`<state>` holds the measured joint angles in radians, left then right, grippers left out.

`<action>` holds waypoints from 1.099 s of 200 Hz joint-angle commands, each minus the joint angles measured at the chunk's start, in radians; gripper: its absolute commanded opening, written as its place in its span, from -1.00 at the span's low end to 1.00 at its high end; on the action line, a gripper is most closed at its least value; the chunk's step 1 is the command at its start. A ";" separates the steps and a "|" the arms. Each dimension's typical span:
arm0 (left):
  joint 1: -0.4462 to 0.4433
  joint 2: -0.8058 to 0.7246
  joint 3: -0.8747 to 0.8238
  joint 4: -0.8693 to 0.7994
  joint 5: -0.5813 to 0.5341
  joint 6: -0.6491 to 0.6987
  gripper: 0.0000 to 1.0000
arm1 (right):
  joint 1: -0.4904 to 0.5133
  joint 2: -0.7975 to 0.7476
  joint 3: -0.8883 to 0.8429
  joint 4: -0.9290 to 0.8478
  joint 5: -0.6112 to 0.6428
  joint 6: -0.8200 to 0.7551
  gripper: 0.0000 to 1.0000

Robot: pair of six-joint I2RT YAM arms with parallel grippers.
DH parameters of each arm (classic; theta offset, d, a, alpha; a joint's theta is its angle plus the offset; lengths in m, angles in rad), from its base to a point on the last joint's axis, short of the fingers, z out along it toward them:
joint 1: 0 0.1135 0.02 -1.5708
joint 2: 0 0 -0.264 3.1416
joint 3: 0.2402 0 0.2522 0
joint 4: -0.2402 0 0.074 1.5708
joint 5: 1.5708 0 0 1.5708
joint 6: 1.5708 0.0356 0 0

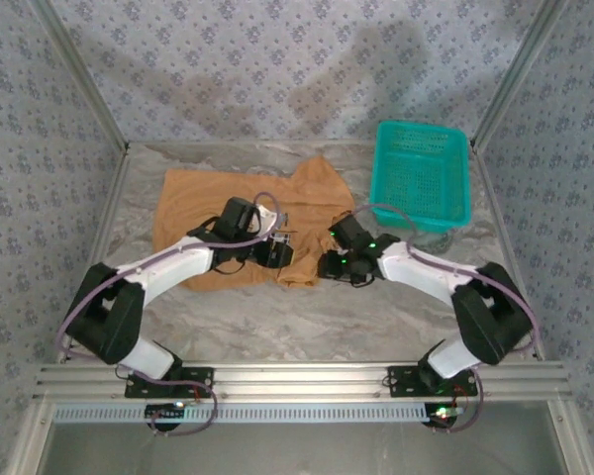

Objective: Fold the inside-out t-shirt

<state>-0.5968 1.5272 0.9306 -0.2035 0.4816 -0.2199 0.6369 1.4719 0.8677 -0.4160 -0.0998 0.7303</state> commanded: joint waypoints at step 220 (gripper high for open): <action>-0.248 0.295 0.363 -0.386 -0.364 0.335 -0.31 | -0.040 -0.064 -0.019 0.012 -0.083 0.043 -0.20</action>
<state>-0.8444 1.8862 1.2747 -0.5354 0.1020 0.1368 0.5518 1.3472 0.8101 -0.4553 -0.1669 0.7433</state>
